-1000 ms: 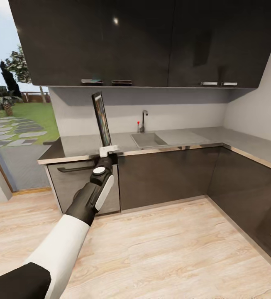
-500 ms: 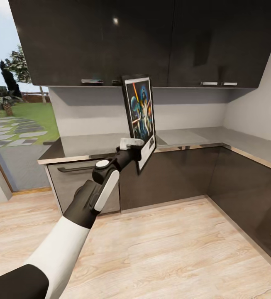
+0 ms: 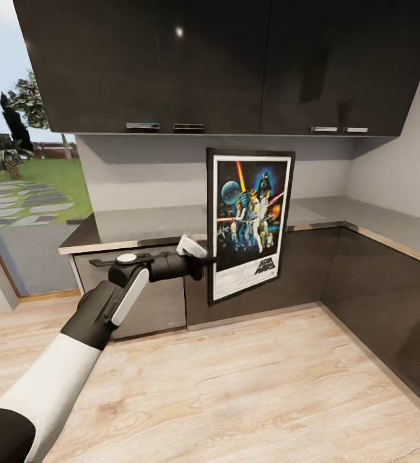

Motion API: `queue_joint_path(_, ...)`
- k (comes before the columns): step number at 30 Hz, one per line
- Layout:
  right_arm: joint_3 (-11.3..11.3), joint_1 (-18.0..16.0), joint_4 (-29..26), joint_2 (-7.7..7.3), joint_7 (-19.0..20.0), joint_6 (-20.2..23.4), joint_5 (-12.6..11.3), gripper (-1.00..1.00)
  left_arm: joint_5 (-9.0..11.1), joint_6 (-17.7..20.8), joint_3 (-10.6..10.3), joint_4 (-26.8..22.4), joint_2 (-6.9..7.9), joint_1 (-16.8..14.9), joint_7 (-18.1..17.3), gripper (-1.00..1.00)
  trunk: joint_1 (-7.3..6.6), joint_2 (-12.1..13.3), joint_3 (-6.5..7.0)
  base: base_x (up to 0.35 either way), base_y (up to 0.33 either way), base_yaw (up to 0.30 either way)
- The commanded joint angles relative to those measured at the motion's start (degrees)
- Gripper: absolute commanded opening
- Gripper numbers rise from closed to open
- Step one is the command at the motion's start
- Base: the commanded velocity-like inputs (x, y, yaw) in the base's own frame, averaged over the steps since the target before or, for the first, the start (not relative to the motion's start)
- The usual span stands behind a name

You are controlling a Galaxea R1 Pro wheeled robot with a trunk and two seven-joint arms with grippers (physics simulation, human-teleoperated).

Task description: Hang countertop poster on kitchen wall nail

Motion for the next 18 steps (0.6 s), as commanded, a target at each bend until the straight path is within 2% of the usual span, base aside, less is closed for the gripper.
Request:
queue_joint_path(1,-0.22,-0.61,-0.19,-0.28,1.78,2.56,0.52,1.0,0.42,0.27,-0.08,1.28,0.99,-0.05,-3.87,-1.0,0.0,-0.03,-0.05,0.0,0.0,0.0)
queue_joint_path(3,-0.22,-2.52,-0.27,-2.09,5.75,7.98,0.47,1.0,0.34,0.07,-0.08,4.58,2.39,-0.05,-11.56,-1.0,0.0,-0.03,-0.05,0.0,0.0,0.0)
queue_joint_path(4,-0.22,-3.12,-0.22,-2.62,7.1,8.98,0.44,1.0,0.32,-0.09,-0.08,5.44,2.76,-0.05,-13.36,-1.0,0.0,-0.03,-0.05,0.0,0.0,0.0)
queue_joint_path(7,-0.4,-7.6,0.1,-4.99,16.46,12.58,0.38,1.0,0.35,-3.15,-0.08,9.93,4.47,-0.05,-22.8,-1.0,0.0,-0.03,-0.05,0.0,0.0,0.0)
queue_joint_path(10,-0.5,-10.84,0.08,-5.7,20.76,16.65,0.43,1.0,0.37,-4.89,-0.08,12.73,4.87,-0.05,-27.71,-1.0,0.0,-0.03,-0.05,0.0,0.0,0.0)
queue_joint_path(11,-0.5,-12.87,0.11,-6.13,22.56,19.42,0.48,1.0,0.4,-5.35,-0.08,13.98,4.97,-0.05,-29.86,-1.0,0.0,-0.03,-0.05,0.0,0.0,0.0)
queue_joint_path(13,-0.38,-15.24,0.15,-6.53,24.47,22.16,0.52,1.0,0.42,-5.64,-0.08,15.15,5.03,-0.05,-31.76,-1.0,0.0,-0.03,-0.05,0.0,0.0,0.0)
queue_joint_path(14,-0.26,-18.79,0.24,-6.94,28.32,25.71,0.58,1.0,0.48,-5.89,-0.1,16.39,5.05,-0.05,-34.02,-1.0,0.0,-0.03,-0.05,0.0,0.0,0.0)
queue_joint_path(15,-0.23,-19.87,0.25,-7.04,29.9,26.74,0.6,1.0,0.49,-5.94,-0.11,16.66,5.05,-0.05,-34.6,-1.0,0.0,-0.03,-0.05,0.0,0.0,0.0)
queue_joint_path(17,-0.17,-24.04,0.37,-7.98,36.72,30.09,0.64,1.0,0.52,-6.07,-0.14,17.29,5.01,-0.05,-36.17,-1.0,0.0,-0.03,-0.05,0.0,0.0,0.0)
queue_joint_path(18,-0.16,-25.02,0.43,-8.39,38.34,30.84,0.65,1.0,0.52,-6.09,-0.15,17.38,5.0,-0.05,-36.41,-1.0,0.0,-0.03,-0.05,0.0,0.0,0.0)
